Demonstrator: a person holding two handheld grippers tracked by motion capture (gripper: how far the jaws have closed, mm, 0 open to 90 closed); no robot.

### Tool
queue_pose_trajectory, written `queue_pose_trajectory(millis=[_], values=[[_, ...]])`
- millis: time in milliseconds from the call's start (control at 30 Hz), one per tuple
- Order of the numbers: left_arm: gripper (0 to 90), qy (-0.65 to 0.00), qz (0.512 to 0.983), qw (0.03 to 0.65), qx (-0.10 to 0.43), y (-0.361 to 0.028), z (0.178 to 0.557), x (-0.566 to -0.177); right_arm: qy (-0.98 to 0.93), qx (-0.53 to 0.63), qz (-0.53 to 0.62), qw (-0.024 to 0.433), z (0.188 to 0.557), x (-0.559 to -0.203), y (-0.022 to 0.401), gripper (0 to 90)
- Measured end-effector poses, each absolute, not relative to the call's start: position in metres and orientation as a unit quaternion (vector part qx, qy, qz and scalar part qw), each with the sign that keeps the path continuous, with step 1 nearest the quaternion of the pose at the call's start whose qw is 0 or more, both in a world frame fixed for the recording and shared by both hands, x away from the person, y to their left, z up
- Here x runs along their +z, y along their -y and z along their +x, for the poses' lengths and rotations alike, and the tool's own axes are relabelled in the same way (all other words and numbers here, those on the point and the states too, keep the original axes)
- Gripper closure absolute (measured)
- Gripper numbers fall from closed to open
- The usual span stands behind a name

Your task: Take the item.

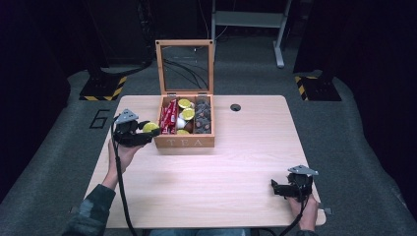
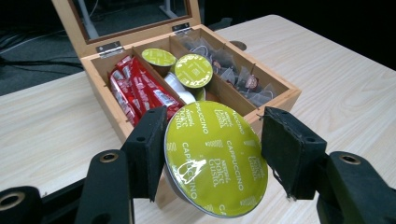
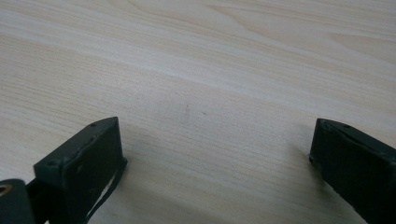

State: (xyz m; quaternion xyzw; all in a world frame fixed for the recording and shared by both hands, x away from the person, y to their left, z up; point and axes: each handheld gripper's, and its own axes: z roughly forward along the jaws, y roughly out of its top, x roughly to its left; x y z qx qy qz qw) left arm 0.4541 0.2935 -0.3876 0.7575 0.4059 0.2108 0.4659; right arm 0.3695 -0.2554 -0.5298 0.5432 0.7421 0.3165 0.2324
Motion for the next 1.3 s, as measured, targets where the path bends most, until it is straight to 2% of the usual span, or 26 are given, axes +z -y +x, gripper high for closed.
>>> queue_pose_trajectory(millis=[1300], values=[[41.8, -0.452, 0.738, 0.453, 0.212, -0.343, 0.408, -0.43, -0.741, 0.318, 0.543, 0.233, 0.369, -0.53, 0.255, 1.8]])
